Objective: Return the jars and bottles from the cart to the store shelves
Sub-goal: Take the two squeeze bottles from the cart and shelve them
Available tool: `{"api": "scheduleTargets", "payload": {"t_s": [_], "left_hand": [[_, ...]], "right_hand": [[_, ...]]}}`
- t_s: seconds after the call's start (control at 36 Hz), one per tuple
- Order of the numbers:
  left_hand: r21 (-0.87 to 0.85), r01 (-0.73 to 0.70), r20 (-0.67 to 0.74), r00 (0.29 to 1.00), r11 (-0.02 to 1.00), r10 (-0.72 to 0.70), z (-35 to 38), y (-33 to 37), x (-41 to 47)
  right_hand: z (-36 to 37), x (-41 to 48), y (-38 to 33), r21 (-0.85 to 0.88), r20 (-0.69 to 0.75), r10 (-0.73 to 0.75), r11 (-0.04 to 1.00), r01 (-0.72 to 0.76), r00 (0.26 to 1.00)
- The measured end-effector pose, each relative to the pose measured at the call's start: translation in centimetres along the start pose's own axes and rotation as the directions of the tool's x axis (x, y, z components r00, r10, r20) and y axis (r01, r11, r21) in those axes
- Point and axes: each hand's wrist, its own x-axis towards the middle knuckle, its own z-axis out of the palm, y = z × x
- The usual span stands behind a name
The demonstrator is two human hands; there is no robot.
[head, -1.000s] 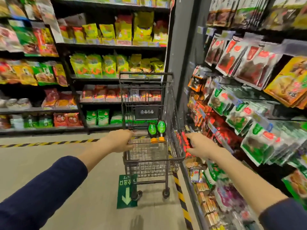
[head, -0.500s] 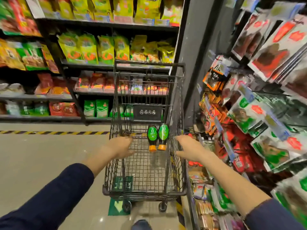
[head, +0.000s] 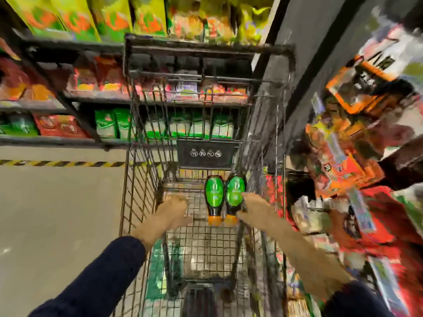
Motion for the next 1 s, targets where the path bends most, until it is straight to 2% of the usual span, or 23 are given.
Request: {"api": "scheduleTargets", "payload": {"t_s": [0.08,0.17,0.22,0.36,0.47,0.58,0.72,0.81,0.92,1.0], "left_hand": [[-0.086,0.041,0.086,0.996,0.995,-0.033,1.2,-0.2,3.5],[-0.170,0.094,0.157,0.985,0.981,-0.067,2.7,0.1,6.6],[-0.215,0.128,0.177,0.980,0.968,-0.090,3.8,0.5,8.5],[-0.203,0.159,0.229,0.967,0.966,-0.111,7.0,1.2,13.0],[-0.324,0.217,0.261,0.956,0.921,-0.133,9.0,2.1,15.6],[-0.523,0.341,0.271,0.936,0.781,-0.226,11.0,3.1,18.0],[-0.696,0.322,0.209,0.946,0.642,-0.249,12.3,3.8,19.2],[-0.798,0.322,0.225,0.944,0.510,-0.242,13.3,3.6,19.8],[-0.870,0.344,0.273,0.933,0.352,-0.235,13.7,3.3,19.9],[-0.881,0.346,0.282,0.932,0.324,-0.227,13.8,3.1,19.9]], "right_hand": [[1.3,3.2,1.5,0.035,0.055,0.067,0.997,-0.069,0.996],[3.0,5.8,2.7,0.181,0.113,0.109,0.975,-0.128,0.988],[4.0,7.2,3.4,0.203,0.130,0.151,0.963,-0.175,0.980],[6.8,9.9,4.9,0.254,0.155,0.181,0.943,-0.216,0.971],[8.9,11.3,5.7,0.368,0.146,0.260,0.881,-0.297,0.954],[10.7,12.7,6.2,0.485,0.121,0.329,0.804,-0.345,0.937],[13.7,14.1,6.6,0.669,0.071,0.423,0.652,-0.357,0.904],[14.5,14.9,6.8,0.693,0.106,0.454,0.605,-0.393,0.885],[16.0,16.1,6.9,0.749,0.160,0.496,0.503,-0.432,0.854],[16.9,16.9,7.1,0.804,0.164,0.537,0.414,-0.427,0.828]]}}
